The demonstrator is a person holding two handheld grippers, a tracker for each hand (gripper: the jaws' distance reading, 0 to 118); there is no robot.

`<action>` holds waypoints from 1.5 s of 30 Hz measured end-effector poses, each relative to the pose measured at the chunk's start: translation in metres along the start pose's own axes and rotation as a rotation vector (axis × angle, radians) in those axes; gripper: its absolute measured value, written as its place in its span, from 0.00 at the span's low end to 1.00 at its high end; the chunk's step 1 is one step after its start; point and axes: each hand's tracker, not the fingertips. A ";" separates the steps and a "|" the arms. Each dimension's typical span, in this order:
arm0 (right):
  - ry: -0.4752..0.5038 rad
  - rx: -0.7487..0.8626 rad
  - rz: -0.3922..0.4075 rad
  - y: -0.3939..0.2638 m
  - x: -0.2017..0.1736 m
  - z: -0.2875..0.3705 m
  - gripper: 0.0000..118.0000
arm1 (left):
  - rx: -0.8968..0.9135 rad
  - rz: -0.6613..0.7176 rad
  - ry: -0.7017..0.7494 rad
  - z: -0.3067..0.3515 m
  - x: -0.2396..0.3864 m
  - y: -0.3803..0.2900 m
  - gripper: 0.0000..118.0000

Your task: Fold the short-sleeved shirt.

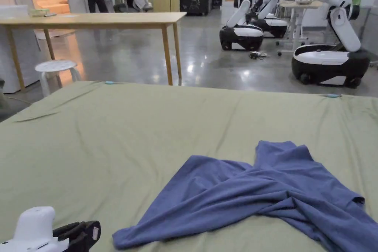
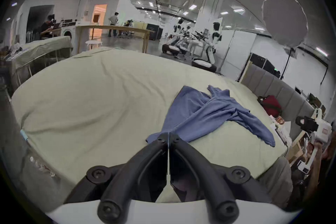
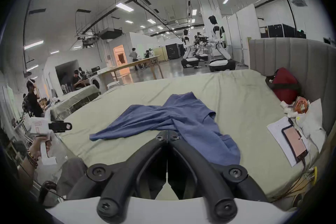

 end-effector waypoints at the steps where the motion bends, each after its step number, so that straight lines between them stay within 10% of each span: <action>1: 0.005 -0.006 -0.004 -0.001 0.002 -0.002 0.00 | -0.029 0.005 -0.019 -0.011 -0.001 0.001 0.04; 2: 0.009 -0.013 -0.006 -0.001 0.003 -0.003 0.00 | -0.066 0.006 -0.042 -0.021 0.001 0.001 0.18; 4: 0.013 -0.024 -0.005 -0.008 0.008 -0.006 0.00 | -0.122 -0.002 -0.030 -0.051 -0.003 0.002 0.97; 5: 0.013 -0.029 -0.004 -0.009 0.010 -0.006 0.00 | -0.187 -0.016 -0.029 -0.066 -0.006 0.000 0.99; 19: -0.026 -0.077 0.015 -0.023 0.014 -0.010 0.00 | -0.363 -0.253 0.005 -0.143 -0.010 -0.019 0.90; 23: -0.032 -0.093 0.015 -0.025 0.004 -0.013 0.00 | -0.295 -0.291 0.007 -0.127 -0.005 -0.020 0.54; 25: -0.030 -0.103 0.013 -0.023 0.006 -0.014 0.00 | -0.212 -0.306 0.015 -0.117 -0.003 -0.019 0.09; 38: -0.071 -0.092 0.083 0.020 -0.005 -0.050 0.00 | -0.193 -0.320 -0.043 -0.108 0.011 -0.008 0.04; 45: -0.056 -0.223 0.243 0.103 0.038 -0.216 0.00 | -0.181 -0.306 -0.094 -0.109 0.014 0.000 0.04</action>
